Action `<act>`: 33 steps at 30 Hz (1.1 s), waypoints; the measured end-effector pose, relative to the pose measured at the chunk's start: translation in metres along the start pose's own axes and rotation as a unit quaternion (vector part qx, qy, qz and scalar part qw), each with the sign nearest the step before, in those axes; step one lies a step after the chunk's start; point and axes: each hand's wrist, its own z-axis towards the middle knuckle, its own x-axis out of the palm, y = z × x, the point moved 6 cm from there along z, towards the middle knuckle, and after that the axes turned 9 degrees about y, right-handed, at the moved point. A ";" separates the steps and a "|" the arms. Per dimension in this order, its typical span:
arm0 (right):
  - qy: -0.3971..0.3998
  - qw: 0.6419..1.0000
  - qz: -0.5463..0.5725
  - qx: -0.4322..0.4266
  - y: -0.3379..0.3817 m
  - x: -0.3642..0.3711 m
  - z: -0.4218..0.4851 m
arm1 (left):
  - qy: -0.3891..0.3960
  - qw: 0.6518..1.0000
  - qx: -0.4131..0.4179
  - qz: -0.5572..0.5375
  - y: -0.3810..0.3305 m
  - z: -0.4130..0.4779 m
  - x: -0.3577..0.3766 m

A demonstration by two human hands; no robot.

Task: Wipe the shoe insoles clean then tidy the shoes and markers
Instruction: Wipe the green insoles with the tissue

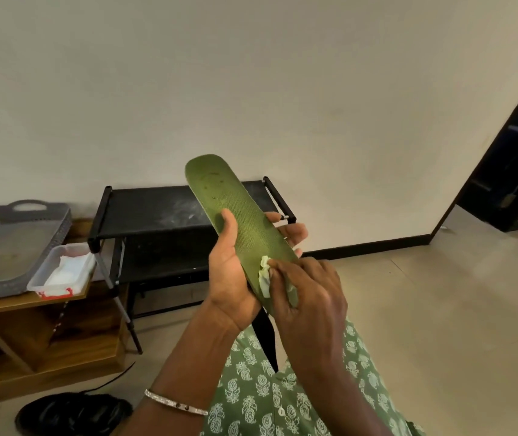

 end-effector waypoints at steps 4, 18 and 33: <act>-0.012 1.000 0.015 0.000 0.000 0.004 0.024 | 0.007 1.000 -0.018 0.014 0.006 0.001 0.000; 0.004 1.000 0.004 0.011 -0.001 0.001 0.018 | 0.024 0.999 -0.022 -0.011 0.005 -0.001 0.007; 0.020 0.999 -0.007 0.027 0.004 0.000 0.023 | 0.050 0.998 -0.021 -0.025 0.003 0.001 0.015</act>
